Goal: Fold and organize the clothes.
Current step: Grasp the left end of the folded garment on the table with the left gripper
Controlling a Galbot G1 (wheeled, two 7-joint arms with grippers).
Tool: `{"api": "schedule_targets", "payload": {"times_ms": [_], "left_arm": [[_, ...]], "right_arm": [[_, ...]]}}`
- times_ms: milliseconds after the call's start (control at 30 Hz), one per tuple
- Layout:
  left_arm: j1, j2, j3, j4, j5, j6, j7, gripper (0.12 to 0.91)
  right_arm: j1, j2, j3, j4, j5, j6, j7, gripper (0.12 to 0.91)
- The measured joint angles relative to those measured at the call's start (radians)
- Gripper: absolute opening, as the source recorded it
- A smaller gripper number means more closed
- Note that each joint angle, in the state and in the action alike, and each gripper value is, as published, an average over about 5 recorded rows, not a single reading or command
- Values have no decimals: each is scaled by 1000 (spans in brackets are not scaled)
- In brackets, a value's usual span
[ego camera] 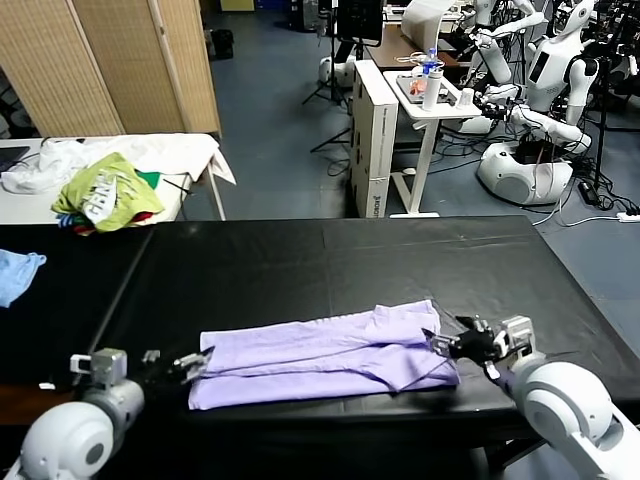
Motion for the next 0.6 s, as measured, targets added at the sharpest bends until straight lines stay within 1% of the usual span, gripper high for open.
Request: {"api": "schedule_targets", "payload": {"times_ms": [133, 233, 433, 600], "left_arm": [[-41, -23, 19, 52, 2, -8, 3, 907], [-56, -39, 31, 82, 3, -10, 4, 907], [-65, -67, 58, 104, 9, 0, 5, 907], [-54, -76, 67, 103, 12, 5, 5, 907]], "right_arm": [[53, 55, -34, -64, -22, 0, -7, 907], [87, 84, -59, -104, -34, 0, -12, 907], [131, 111, -90, -158, -54, 0, -22, 907], [154, 127, -108, -190, -72, 0, -31, 906]]}}
